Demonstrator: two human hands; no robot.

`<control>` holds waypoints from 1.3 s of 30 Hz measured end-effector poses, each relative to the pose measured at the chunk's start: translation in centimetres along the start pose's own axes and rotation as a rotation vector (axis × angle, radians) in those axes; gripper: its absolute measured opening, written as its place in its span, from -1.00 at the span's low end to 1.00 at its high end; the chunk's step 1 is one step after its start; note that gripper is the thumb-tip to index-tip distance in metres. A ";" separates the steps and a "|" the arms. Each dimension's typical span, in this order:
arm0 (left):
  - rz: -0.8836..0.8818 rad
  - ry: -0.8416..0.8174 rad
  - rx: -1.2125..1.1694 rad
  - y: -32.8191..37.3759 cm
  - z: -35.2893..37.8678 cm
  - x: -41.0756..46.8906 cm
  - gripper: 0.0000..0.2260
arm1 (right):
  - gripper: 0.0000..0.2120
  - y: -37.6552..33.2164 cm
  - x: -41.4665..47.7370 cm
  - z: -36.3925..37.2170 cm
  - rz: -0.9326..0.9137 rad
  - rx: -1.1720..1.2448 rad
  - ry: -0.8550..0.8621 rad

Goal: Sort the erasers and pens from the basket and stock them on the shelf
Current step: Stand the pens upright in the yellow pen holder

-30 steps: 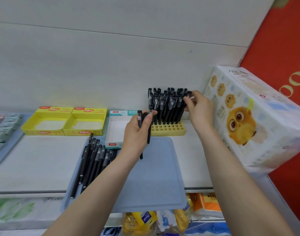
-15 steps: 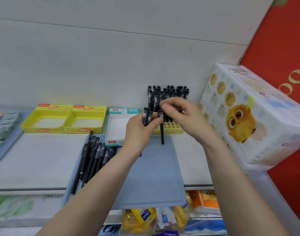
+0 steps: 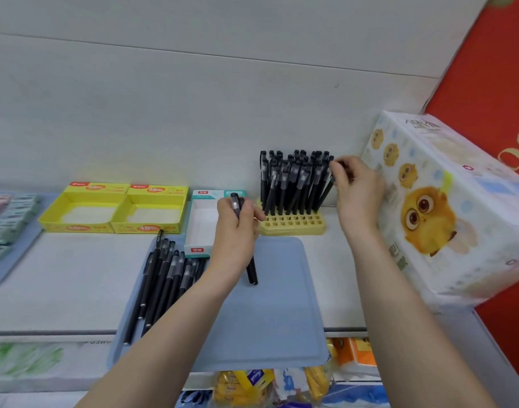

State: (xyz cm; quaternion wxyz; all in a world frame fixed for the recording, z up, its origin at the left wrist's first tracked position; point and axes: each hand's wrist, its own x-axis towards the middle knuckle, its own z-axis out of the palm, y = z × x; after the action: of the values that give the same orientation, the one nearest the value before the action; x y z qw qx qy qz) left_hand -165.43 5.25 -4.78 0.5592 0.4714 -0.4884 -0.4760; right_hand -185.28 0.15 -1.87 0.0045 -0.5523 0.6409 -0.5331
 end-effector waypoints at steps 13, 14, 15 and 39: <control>0.097 -0.010 0.135 0.3 -1.3 0.6 -0.80 | -0.79 -2.6 -1.1 0.1 -0.105 -0.085 -0.139; 0.100 -0.013 0.111 0.4 -1.2 0.8 -0.81 | -0.84 -3.7 -2.1 0.0 -0.114 0.004 -0.273; 0.103 -0.012 0.083 0.5 -1.1 0.9 -0.82 | -0.87 -4.8 -3.3 0.1 -0.106 0.084 -0.455; 0.150 0.022 0.140 0.1 -3.6 -0.1 -0.79 | -0.74 -2.3 -4.8 5.6 -0.059 -0.191 -0.488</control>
State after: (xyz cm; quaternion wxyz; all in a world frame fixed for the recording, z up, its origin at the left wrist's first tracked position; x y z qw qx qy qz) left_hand -161.83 5.61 -4.99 0.5641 0.4767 -0.5483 -0.3923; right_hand -178.48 0.19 -5.47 0.0913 -0.6807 0.6519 -0.3214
